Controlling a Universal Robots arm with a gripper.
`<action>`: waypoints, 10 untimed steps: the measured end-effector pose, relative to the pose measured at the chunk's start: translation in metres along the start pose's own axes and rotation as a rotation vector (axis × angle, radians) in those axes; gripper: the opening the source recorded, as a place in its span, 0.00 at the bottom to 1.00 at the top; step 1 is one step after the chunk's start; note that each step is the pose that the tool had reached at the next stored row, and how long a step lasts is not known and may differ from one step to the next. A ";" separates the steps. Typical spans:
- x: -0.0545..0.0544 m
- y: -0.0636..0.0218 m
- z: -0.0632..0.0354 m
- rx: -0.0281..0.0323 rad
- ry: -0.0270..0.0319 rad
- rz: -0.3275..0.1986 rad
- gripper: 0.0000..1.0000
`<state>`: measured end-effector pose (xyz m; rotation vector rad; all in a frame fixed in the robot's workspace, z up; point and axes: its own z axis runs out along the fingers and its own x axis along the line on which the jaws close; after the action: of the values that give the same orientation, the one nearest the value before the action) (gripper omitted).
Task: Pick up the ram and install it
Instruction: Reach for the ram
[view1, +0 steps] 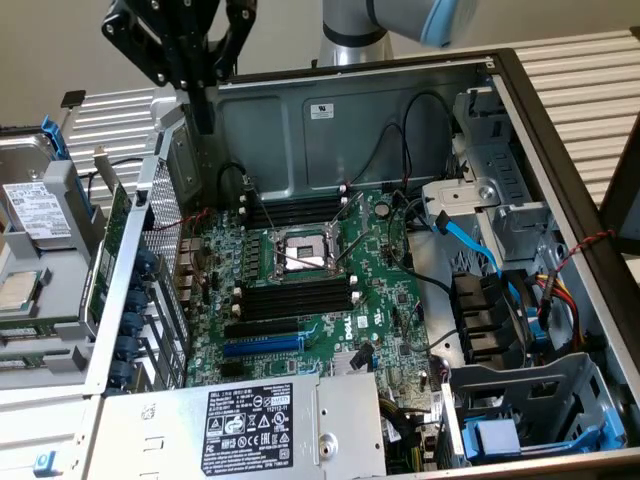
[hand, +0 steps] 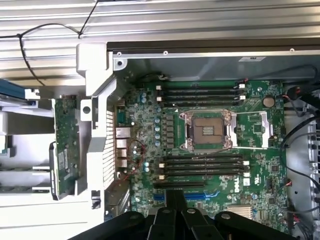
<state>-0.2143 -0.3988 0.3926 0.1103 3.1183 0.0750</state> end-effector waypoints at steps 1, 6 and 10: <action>0.004 -0.0003 -0.0001 0.0000 0.0003 0.000 0.11; 0.027 -0.0019 -0.0006 0.0001 0.0017 0.000 0.11; 0.045 -0.0032 -0.0011 -0.0003 0.0027 0.000 0.11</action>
<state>-0.2595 -0.3988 0.3927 0.1106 3.1209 0.0757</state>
